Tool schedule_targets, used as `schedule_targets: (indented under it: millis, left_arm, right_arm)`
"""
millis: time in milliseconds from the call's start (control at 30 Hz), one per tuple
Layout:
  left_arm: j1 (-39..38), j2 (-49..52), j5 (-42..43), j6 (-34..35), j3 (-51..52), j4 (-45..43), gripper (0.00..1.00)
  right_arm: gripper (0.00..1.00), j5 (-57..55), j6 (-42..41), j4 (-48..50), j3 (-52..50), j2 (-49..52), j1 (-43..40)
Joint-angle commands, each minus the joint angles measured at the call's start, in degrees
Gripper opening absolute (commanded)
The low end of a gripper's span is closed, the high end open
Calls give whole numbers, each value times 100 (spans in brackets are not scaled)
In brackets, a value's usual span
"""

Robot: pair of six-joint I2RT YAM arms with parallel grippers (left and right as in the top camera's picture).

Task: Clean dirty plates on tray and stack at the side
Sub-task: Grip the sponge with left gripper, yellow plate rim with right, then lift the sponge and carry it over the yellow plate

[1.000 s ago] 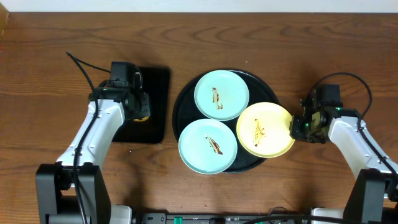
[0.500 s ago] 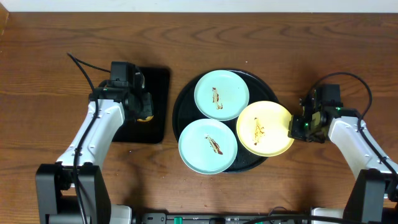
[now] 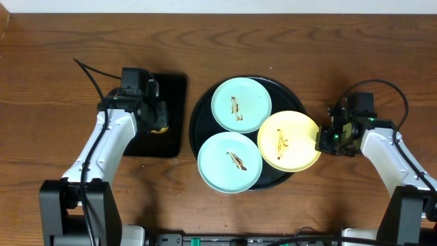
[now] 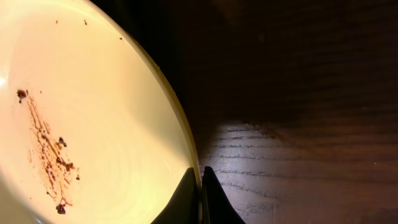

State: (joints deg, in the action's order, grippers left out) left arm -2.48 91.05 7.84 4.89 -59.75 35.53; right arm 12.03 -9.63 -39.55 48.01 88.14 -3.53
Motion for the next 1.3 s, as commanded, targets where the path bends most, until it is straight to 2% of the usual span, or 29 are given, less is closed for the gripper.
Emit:
schedule_targets:
  millis: [0, 133, 200, 333, 467, 600, 700, 900, 1100, 1267]
  left_arm:
    - [-13, -179, 291, -13, -63, -66, 7]
    - [-33, -461, 1196, -7, -63, -352, 7]
    - [-125, -608, 1338, -7, -63, -483, 7]
    - [-339, -798, 566, 291, -138, -363, 7]
    - [-452, -909, 374, -61, -142, -511, 7]
    - [-568, -1058, -557, -203, -142, -870, 7]
    - [-575, -1161, -822, -203, -142, -1062, 7]
    - [-575, -1204, -826, -201, -138, -975, 7]
    - [-575, -1029, -291, 282, 4, -186, 7]
    - [-575, -640, -74, 337, 24, -68, 7]
  right_arm:
    - [1, 94, 24, 15, 66, -17, -17]
    - [1, 94, 24, 15, 66, -17, -17]
    - [1, 92, 26, 15, 66, -17, -17]
    - [1, 94, 26, 13, 66, -17, -17]
    - [1, 92, 26, 13, 66, -17, -17]
    - [1, 92, 28, 13, 66, -17, -17]
    - [1, 92, 28, 11, 66, -17, -17]
    - [1, 92, 28, 13, 66, -17, -17]
    - [1, 92, 28, 9, 66, -17, -17]
    - [1, 92, 28, 9, 66, -17, -17]
